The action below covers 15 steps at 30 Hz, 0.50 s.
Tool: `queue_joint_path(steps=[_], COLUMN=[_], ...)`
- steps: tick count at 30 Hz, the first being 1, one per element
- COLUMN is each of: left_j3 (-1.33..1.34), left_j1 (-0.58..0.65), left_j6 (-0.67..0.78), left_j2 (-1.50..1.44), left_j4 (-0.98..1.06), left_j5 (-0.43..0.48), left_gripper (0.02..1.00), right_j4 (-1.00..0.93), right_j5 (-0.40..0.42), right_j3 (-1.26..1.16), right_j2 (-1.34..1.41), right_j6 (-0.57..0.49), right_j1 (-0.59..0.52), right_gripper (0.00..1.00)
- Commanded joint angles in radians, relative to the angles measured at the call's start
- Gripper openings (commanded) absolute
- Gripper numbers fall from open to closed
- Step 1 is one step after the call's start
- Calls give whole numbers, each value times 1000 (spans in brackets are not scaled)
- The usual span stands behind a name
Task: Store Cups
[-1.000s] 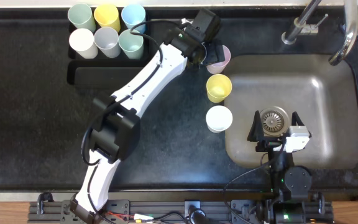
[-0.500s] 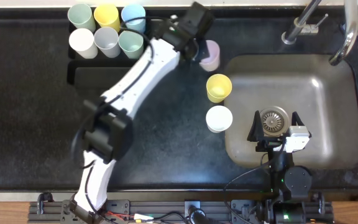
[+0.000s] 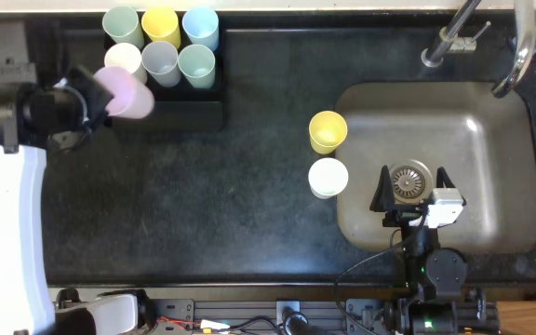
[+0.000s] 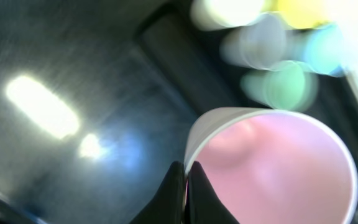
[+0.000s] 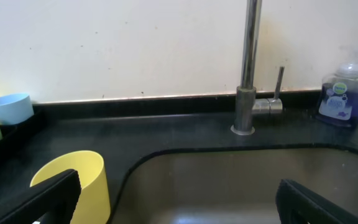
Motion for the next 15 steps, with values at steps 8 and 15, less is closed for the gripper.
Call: queue_joint_path(steps=[8,15], left_j3=[-127,-39], left_j1=[144,154], left_j6=[47,99], left_j2=[163,255], left_j4=[175,175], left_j5=[-18,-90], left_gripper=[36,36], right_j4=[5,5], right_j5=[0,0], right_j3=[-13,-13], right_j2=[-7,-7], right_j6=[7,7], right_j1=[1,1], right_gripper=[996,998])
